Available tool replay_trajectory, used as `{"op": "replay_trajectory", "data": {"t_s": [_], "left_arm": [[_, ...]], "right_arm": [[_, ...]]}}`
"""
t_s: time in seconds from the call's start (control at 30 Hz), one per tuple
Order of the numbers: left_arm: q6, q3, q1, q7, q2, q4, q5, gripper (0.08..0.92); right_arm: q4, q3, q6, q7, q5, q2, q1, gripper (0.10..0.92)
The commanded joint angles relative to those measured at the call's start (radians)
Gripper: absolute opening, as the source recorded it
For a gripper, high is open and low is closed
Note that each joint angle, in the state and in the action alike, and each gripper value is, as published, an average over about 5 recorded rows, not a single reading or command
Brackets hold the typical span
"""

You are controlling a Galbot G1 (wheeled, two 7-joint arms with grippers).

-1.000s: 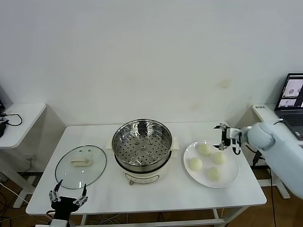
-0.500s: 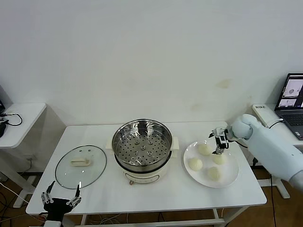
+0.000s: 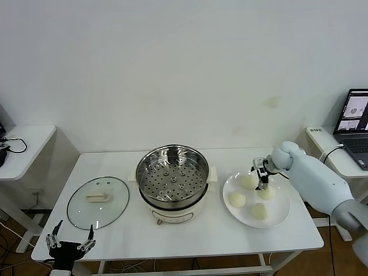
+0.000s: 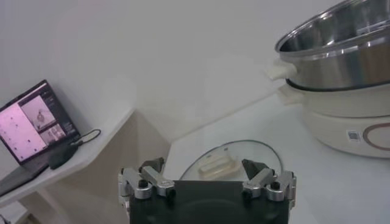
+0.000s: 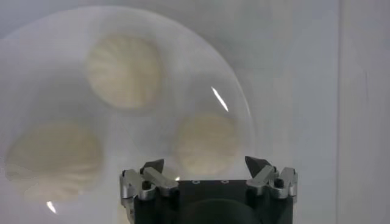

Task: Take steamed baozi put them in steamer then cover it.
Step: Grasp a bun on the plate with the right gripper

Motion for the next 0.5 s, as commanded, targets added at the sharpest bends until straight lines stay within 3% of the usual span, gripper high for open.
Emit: {"op": "replay_trajectory", "data": {"t_s": [0.03,0.23,0.5], "left_arm": [[-0.001,-0.003,0.001,-0.001,0.000,-0.002,0.001,0.823],[-0.003,-0.006,0.002,-0.003,0.001,-0.002,0.001,0.823],[-0.005,-0.005,0.001,-0.006,0.000,0.000,0.001,0.823]], "right_arm": [[-0.059,-0.006,0.007,0.012,-0.020,0.047,0.010,0.823],[-0.084,0.000,0.008,0.026,-0.037,0.076,0.003,0.795],[-0.104,0.002,0.009,0.025,-0.047,0.100,0.002,0.654]]}}
